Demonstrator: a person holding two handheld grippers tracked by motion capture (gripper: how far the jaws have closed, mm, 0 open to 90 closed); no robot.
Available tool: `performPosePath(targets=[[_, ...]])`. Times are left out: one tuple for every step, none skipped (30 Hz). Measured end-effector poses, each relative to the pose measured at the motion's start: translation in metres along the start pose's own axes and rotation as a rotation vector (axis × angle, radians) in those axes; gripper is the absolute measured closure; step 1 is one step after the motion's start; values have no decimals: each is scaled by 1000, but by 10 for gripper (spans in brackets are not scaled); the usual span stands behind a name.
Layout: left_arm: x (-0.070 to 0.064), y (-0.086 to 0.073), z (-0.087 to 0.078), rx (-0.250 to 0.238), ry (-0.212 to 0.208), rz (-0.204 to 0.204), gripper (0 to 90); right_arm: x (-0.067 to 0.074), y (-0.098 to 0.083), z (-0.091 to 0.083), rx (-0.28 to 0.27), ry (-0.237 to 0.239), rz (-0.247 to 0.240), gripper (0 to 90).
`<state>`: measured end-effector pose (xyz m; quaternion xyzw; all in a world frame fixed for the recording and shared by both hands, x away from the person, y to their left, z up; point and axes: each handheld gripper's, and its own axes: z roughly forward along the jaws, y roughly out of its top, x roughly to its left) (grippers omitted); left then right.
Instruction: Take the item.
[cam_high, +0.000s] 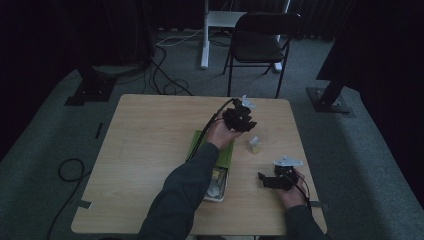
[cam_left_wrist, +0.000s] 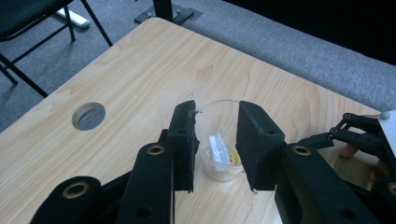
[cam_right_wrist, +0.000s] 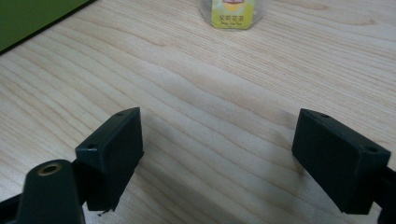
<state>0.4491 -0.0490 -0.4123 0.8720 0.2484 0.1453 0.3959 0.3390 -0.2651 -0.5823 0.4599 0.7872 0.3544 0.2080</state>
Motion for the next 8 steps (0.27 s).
performPosePath(targets=[[1, 0, -1, 4, 1, 2, 689, 0, 0, 0, 0, 0, 0, 158], [2, -1, -2, 5, 2, 0, 689, 0, 0, 0, -1, 0, 0, 157], [3, -1, -2, 2, 5, -4, 689, 0, 0, 0, -1, 0, 0, 158], [3, -1, -3, 1, 5, -4, 689, 0, 0, 0, -1, 0, 0, 158], [3, -1, -3, 1, 5, -4, 689, 0, 0, 0, -1, 0, 0, 158], [3, -1, -3, -1, 4, -6, 689, 0, 0, 0, -1, 0, 0, 158], [3, -1, -4, -2, 3, -5, 689, 0, 0, 0, -1, 0, 0, 158], [3, -1, -4, -3, 1, -6, 689, 0, 0, 0, -1, 0, 0, 158]])
